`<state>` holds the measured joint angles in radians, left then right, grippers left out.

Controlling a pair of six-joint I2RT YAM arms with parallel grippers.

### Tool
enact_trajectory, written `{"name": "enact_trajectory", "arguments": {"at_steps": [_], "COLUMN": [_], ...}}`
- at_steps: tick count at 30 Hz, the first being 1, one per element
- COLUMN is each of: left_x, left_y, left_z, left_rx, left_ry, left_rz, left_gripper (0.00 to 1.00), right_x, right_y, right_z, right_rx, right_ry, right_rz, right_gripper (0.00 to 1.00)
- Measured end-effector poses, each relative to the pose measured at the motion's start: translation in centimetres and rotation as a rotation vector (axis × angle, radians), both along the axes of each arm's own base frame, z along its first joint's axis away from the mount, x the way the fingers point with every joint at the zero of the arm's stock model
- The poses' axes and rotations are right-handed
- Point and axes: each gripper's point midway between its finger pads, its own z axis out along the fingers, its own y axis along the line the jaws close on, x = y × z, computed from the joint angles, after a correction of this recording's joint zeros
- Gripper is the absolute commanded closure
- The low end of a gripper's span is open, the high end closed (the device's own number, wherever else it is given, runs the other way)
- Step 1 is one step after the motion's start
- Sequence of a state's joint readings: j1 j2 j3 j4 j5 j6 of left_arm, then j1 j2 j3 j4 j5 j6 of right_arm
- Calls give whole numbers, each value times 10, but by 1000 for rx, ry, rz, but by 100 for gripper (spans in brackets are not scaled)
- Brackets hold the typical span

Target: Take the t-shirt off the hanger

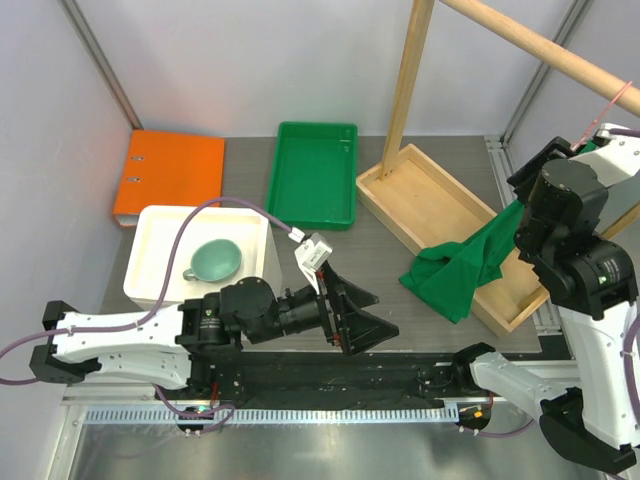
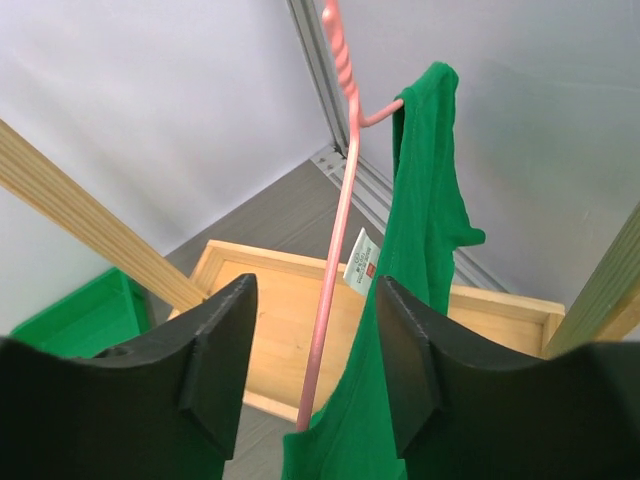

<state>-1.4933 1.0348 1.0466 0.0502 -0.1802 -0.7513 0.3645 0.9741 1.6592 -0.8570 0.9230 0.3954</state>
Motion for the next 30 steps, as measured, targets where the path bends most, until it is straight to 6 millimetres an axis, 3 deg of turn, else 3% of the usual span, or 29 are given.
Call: {"name": "enact_trajectory", "arguments": {"at_steps": [3, 8, 15, 18, 24, 30], "left_x": [-1, 0, 3, 5, 7, 9], "left_y": [3, 6, 8, 14, 23, 23], "left_z": [3, 6, 3, 3, 9, 5], "left_rx": [-7, -14, -5, -9, -30, -14], "left_ry": [0, 0, 3, 4, 5, 5], "left_rz": [7, 18, 40, 53, 72, 86], "left_gripper": [0, 0, 0, 0, 0, 0], "right_x": [2, 4, 19, 23, 27, 21], "right_y": [-2, -6, 1, 5, 13, 27], "right_z": [-8, -25, -28, -29, -14, 15], "right_rx": [-14, -47, -36, -31, -4, 40], "right_ry": [23, 72, 70, 71, 38, -40], "right_rz": [-23, -60, -47, -35, 15, 140], "right_gripper": [37, 49, 91, 99, 99, 99]}}
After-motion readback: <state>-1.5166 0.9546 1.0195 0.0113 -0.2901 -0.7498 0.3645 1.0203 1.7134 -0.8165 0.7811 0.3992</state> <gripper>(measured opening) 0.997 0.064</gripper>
